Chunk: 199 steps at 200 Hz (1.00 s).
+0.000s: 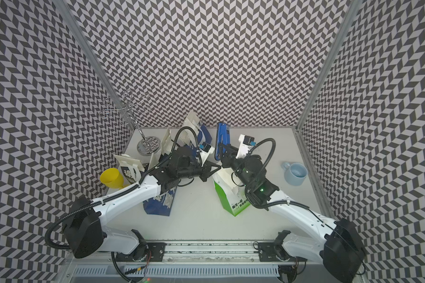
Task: Staple the receipts to the bags
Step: Place the stapler in the takeout bag.
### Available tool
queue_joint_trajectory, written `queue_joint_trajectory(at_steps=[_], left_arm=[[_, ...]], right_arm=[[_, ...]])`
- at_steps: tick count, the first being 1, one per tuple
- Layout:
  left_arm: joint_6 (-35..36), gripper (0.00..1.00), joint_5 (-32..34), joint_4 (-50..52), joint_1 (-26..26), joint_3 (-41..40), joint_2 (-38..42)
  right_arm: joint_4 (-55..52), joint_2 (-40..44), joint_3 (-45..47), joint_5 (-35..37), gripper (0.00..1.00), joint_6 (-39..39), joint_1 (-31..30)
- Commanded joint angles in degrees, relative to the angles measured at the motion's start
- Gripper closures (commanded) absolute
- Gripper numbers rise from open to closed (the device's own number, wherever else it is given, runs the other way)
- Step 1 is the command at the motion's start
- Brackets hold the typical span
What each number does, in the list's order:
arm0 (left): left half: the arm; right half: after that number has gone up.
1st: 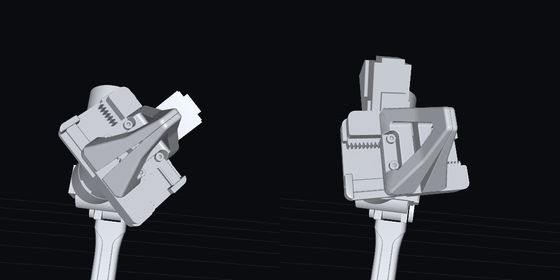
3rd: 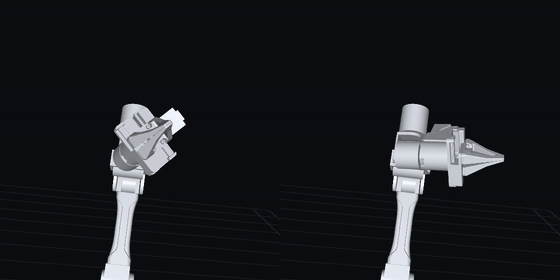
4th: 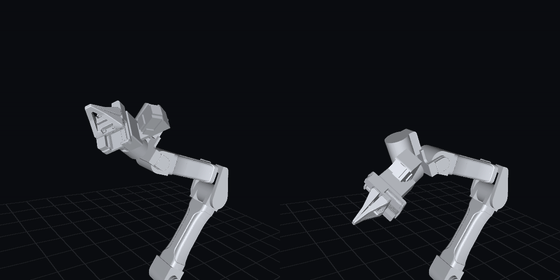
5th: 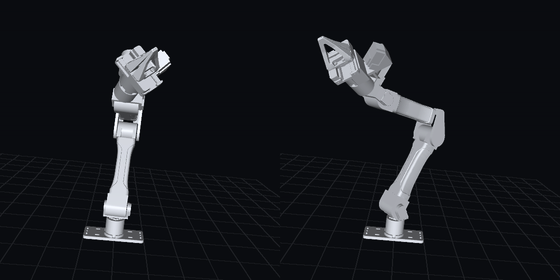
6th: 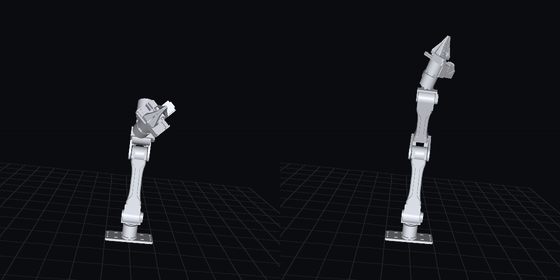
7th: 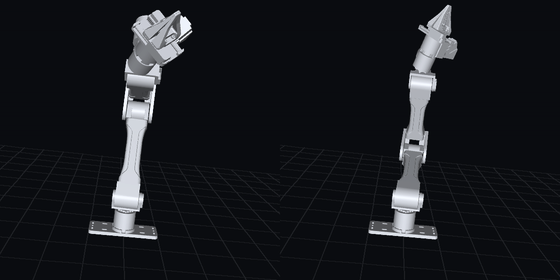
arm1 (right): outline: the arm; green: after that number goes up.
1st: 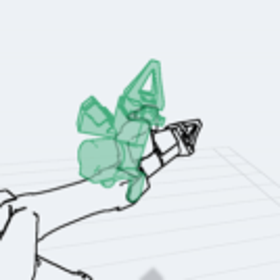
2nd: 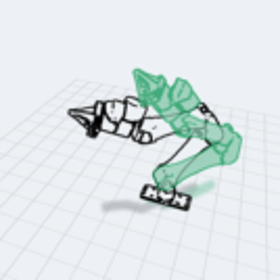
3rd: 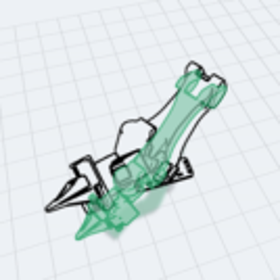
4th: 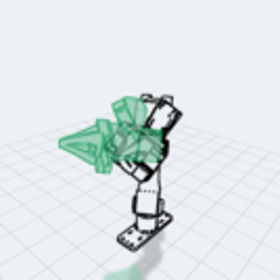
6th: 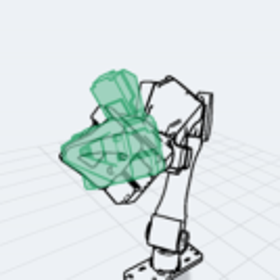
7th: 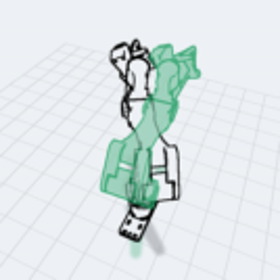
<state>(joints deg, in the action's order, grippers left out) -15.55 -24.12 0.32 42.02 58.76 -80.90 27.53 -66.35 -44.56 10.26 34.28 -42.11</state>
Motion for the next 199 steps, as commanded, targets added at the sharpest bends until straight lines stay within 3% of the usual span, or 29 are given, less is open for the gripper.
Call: queue_joint_trajectory(at_steps=[1, 86, 199], left_arm=[[-3.9, 1.0, -1.8, -5.7, 0.4, 0.7, 1.8], [-6.4, 1.0, -3.3, -7.8, 0.1, 1.3, 2.2], [-9.9, 1.0, -7.6, -12.1, -1.2, -0.4, 3.9]], right_arm=[[10.4, 0.4, -0.5, 5.3, 0.96, -0.7, -1.7], [11.4, -3.4, -0.3, 16.4, 0.95, -10.2, -8.6], [13.4, -5.5, 0.3, 22.0, 0.95, -14.1, -9.5]])
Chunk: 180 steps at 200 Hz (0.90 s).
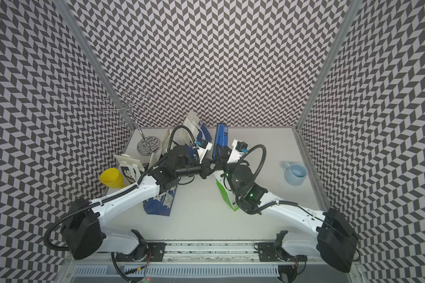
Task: Staple the receipts to the bags
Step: Place the stapler in the takeout bag.
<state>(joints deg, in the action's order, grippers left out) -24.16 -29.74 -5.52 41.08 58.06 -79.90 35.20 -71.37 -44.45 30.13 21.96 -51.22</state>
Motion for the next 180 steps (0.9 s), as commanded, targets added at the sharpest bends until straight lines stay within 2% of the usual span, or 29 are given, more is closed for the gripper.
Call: queue_joint_trajectory(at_steps=[1, 43, 114, 180], left_arm=[[-1.3, 1.0, -2.0, -6.3, -0.3, 0.3, 2.9], [-2.2, 1.0, -2.6, -7.1, -0.4, 0.3, 2.6], [-0.8, 1.0, 4.0, -0.5, -1.0, 2.3, 1.6], [-0.5, 1.0, 3.4, -1.6, -1.7, 2.0, 2.4]], right_arm=[[5.7, -0.6, 0.2, 2.2, 0.95, -1.7, -0.4], [6.4, -0.9, -0.6, 3.1, 0.95, -2.9, -0.3], [2.7, 5.9, 1.2, -5.3, 0.96, -7.9, -0.3], [1.4, 8.8, 5.4, -6.8, 0.96, -4.9, -0.2]])
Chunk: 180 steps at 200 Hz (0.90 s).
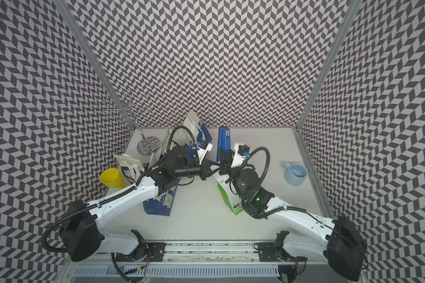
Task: Staple the receipts to the bags
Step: Place the stapler in the takeout bag.
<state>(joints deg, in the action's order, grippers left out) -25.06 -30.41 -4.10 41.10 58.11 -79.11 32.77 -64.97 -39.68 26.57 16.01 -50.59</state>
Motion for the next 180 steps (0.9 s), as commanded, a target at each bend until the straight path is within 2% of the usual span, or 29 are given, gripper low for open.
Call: queue_joint_trajectory(at_steps=[1, 72, 180], left_arm=[[0.4, 1.0, 4.0, -3.0, -1.7, 1.9, 1.6], [0.5, 1.0, 3.7, -4.5, -1.7, 1.2, 2.4], [3.8, 1.0, 4.0, -7.7, -3.6, 0.3, 3.8]], right_arm=[[3.9, 2.4, 0.7, -3.3, 0.96, 1.0, -0.8], [2.0, 1.2, 0.4, -6.2, 0.96, -1.5, -0.8], [-2.6, 4.9, 6.0, -4.8, 0.96, -4.0, -1.5]])
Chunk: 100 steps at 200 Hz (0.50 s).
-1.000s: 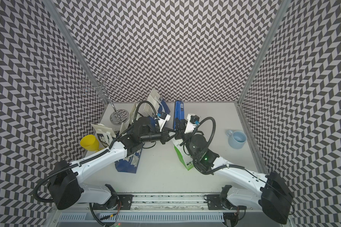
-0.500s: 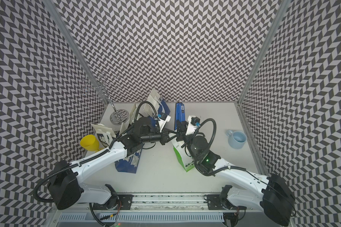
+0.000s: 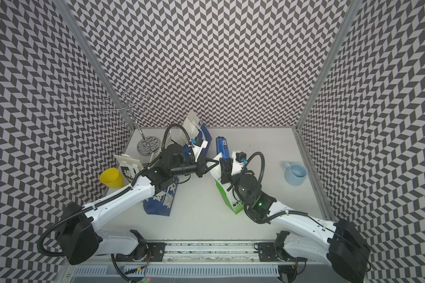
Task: Staple the receipts to the bags
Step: Place the stapler in the takeout bag.
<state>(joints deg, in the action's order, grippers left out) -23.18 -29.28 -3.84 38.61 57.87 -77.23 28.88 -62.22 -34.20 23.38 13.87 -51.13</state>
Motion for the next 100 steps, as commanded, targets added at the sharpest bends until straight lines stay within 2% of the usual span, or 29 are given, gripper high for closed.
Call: queue_joint_trajectory(at_steps=[1, 16, 34, 59, 77, 100], left_arm=[[1.9, 1.0, 2.7, -8.1, -1.1, 0.5, 1.9], [2.7, 1.0, 2.4, -9.8, -1.1, -0.6, 2.2], [4.3, 1.0, 2.3, -13.1, -1.1, -2.9, 3.0], [8.5, 1.0, 3.2, -22.2, -1.1, -9.0, 5.1], [10.6, 1.0, 3.8, -29.2, -1.1, -13.0, 6.4], [13.3, 1.0, 0.6, -33.1, -1.1, -15.1, 7.4]], right_arm=[[1.3, 2.2, 0.5, -1.5, 0.96, -2.0, -1.0], [0.6, 2.2, 0.5, -1.5, 0.92, -3.3, -1.2], [-0.8, 2.8, 0.1, -3.8, 0.69, -6.3, -1.9], [-4.8, 5.4, -1.0, -9.6, 0.52, -10.0, -2.3], [-8.5, 7.8, -1.7, -12.1, 0.45, -10.9, -2.3], [-10.9, 11.3, -1.4, -11.4, 0.42, -12.3, -2.4]])
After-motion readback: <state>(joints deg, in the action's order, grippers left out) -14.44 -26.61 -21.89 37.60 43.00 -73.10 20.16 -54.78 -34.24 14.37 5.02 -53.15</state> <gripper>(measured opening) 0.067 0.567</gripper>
